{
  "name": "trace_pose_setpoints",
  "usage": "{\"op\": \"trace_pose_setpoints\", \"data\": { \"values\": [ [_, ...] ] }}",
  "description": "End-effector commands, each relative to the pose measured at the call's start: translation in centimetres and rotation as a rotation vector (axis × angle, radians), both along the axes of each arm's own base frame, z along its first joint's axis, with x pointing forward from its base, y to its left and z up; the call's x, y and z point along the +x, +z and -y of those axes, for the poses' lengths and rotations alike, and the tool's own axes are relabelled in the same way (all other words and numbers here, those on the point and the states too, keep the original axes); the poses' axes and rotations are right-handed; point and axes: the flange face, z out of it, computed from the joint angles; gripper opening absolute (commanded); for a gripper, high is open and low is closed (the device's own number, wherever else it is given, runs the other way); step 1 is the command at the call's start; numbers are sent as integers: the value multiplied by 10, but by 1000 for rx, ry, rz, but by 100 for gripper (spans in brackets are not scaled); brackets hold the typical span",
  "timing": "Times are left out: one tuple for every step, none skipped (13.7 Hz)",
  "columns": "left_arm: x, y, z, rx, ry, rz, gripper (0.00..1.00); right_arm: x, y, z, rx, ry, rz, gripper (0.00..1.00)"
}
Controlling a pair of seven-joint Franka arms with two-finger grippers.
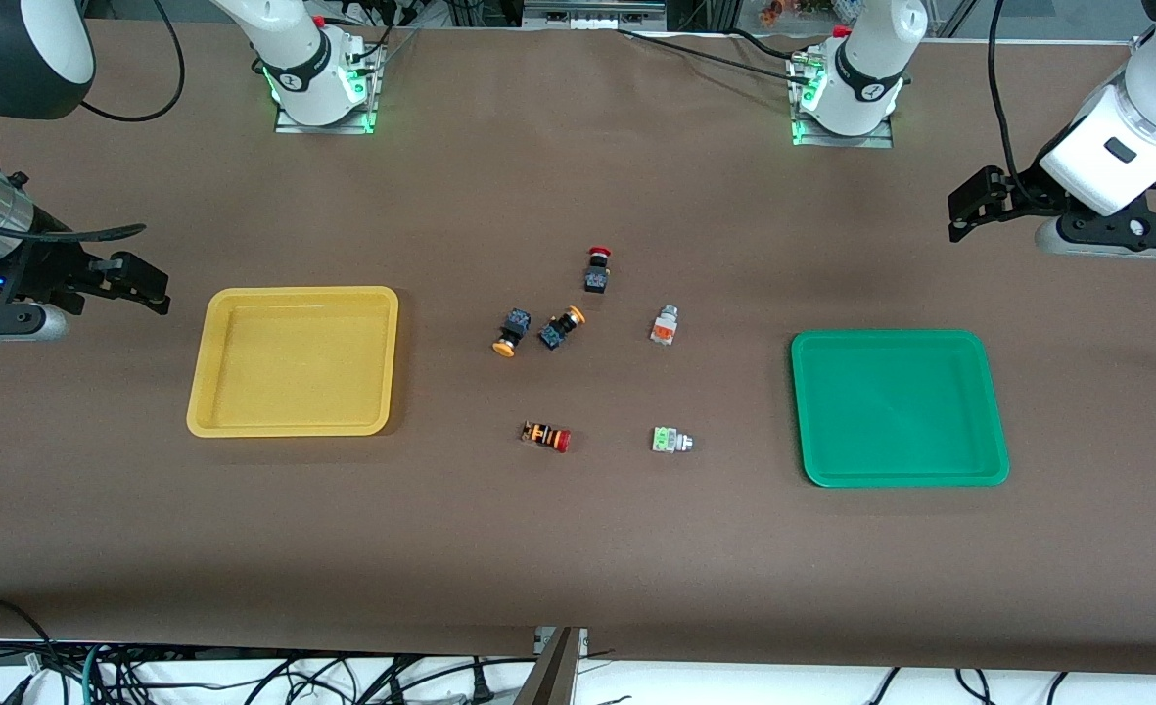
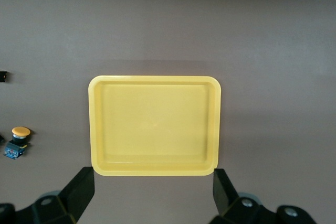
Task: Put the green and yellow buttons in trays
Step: 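Reach both grippers toward the yellow button and the orange switch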
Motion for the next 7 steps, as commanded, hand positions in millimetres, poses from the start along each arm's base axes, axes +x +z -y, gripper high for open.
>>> {"op": "trace_pose_setpoints", "data": {
  "values": [
    [3,-5,0,17,-5,-30,100,-8,10,-33,50,-1,7,100],
    [4,-11,-1,19,-5,-53,100,-9,10,-51,57,-11,10,100],
    [8,-21,-1,21,-5,-82,100,-14,7,-83,57,-11,9,100],
    [13,-34,0,24,-9,-107,100,-17,1,-114,60,-35,10,100],
    [20,-49,2,22,-16,-129,100,-15,-17,-149,58,-82,7,100],
    [27,-62,4,16,-19,-150,100,-17,-37,-186,55,-136,5,100],
    [44,-76,6,9,-20,-158,100,-20,-57,-222,57,-182,2,100]
  ]
}}
